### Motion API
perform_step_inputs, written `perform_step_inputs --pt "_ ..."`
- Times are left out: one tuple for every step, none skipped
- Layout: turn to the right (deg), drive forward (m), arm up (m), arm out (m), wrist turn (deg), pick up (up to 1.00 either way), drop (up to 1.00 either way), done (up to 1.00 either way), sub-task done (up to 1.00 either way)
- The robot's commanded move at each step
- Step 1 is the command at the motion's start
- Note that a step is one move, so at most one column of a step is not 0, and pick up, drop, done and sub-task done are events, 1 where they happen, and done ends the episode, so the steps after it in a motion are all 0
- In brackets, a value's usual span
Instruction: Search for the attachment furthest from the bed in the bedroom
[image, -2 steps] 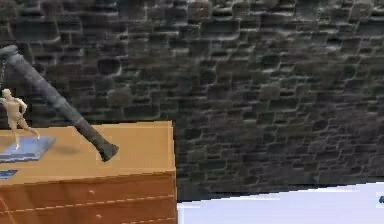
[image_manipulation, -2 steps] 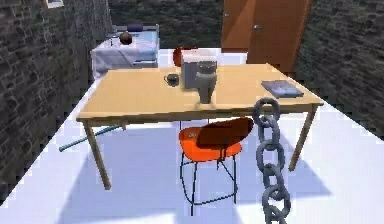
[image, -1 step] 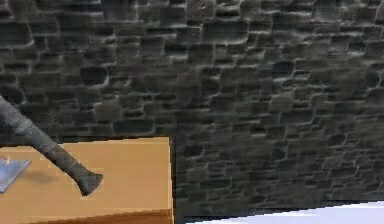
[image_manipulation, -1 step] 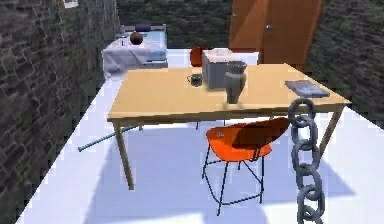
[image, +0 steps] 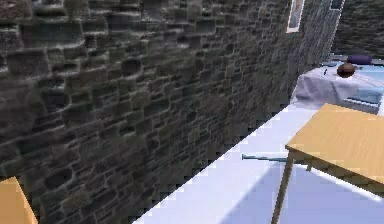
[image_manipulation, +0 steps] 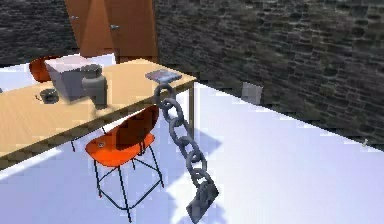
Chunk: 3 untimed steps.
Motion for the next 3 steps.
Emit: perform_step_inputs --pt "0.0 0.5 0.0 0.0 0.0 0.0 0.0 0.0 0.0" --pt "-45.0 0.0 0.0 0.0 0.0 0.0 0.0 0.0 0.0" --pt "-45.0 0.0 0.0 0.0 0.0 0.0 0.0 0.0 0.0"
